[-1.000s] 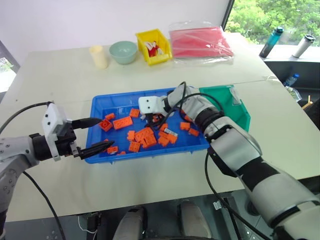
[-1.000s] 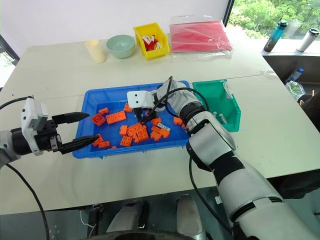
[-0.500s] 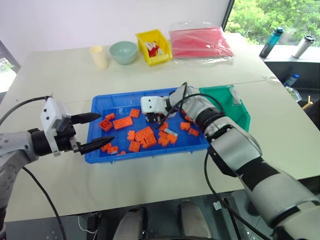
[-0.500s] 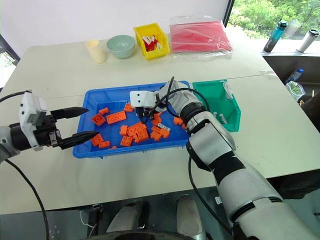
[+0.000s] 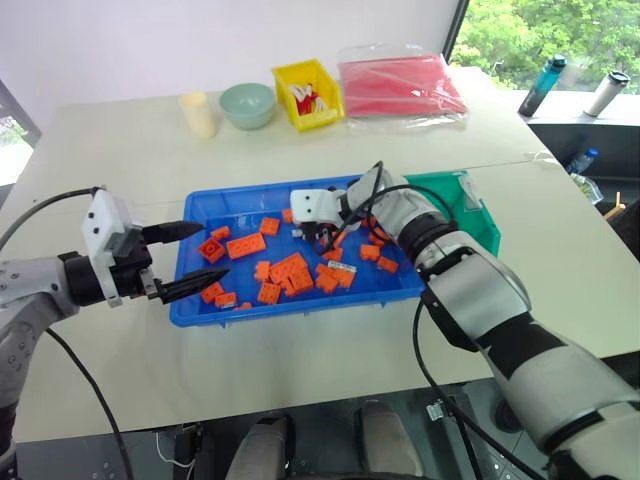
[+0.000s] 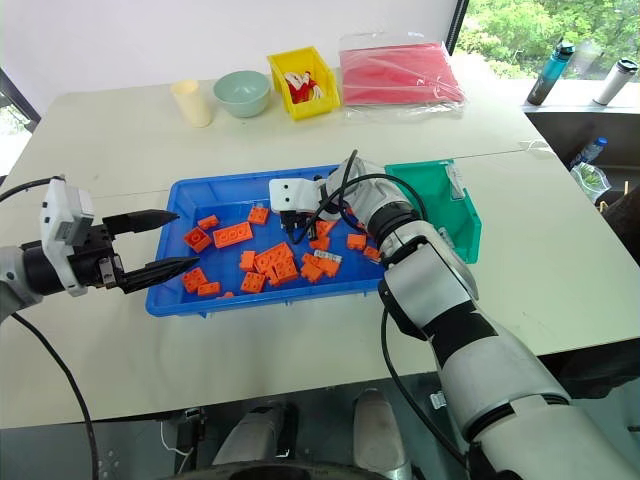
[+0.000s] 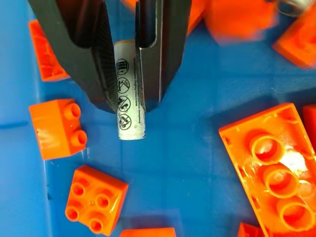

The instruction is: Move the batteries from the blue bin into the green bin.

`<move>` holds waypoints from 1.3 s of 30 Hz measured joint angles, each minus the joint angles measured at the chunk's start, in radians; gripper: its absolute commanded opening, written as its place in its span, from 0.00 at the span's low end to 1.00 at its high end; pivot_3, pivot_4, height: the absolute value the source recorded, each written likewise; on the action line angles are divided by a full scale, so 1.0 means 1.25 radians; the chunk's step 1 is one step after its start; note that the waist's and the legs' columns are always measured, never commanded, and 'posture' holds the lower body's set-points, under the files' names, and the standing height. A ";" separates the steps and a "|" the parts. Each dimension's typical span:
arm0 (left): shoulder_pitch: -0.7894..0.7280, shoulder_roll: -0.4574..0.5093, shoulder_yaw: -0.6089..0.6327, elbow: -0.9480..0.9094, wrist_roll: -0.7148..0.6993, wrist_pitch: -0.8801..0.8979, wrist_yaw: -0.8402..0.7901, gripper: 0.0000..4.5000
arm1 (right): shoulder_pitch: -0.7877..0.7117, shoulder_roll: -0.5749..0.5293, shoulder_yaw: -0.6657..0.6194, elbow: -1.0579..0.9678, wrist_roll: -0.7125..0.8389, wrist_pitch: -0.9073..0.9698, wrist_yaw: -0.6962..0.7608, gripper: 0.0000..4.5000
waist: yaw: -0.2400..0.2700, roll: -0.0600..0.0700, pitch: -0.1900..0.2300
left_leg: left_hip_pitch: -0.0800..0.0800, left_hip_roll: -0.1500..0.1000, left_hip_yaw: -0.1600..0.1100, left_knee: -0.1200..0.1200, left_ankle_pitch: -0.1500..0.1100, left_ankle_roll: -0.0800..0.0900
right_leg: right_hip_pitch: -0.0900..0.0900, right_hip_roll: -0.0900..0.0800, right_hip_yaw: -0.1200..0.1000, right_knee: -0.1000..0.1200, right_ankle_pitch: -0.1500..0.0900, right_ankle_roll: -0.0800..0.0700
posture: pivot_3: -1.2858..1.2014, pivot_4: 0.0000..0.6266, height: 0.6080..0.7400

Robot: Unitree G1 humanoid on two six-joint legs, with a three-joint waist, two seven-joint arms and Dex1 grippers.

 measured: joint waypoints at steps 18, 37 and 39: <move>-0.087 -0.056 -0.124 0.062 0.024 -0.020 -0.007 1.00 | 0.297 -0.235 -0.346 -0.826 0.228 0.626 -0.057 0.01 | 0.042 -0.001 0.000 | -0.005 -0.003 -0.004 0.010 0.000 0.000 | -0.004 -0.002 0.001 0.009 0.000 -0.001 | 0.52 0.24 1.00; -0.236 -0.113 -0.245 0.197 0.081 -0.061 -0.072 1.00 | 0.660 -0.471 -0.502 -1.340 0.341 1.065 -0.212 0.51 | 0.059 0.000 0.000 | -0.004 -0.002 0.004 0.010 0.000 0.001 | -0.004 -0.001 0.005 0.008 0.000 -0.001 | 0.52 0.24 1.00; -0.235 -0.113 -0.245 0.190 0.080 -0.061 -0.077 1.00 | 0.627 -0.478 -0.476 -1.338 0.369 1.046 -0.195 0.51 | 0.058 0.000 0.000 | -0.004 -0.002 0.004 0.010 0.000 0.001 | -0.004 -0.001 0.005 0.008 0.000 -0.001 | 0.52 0.24 1.00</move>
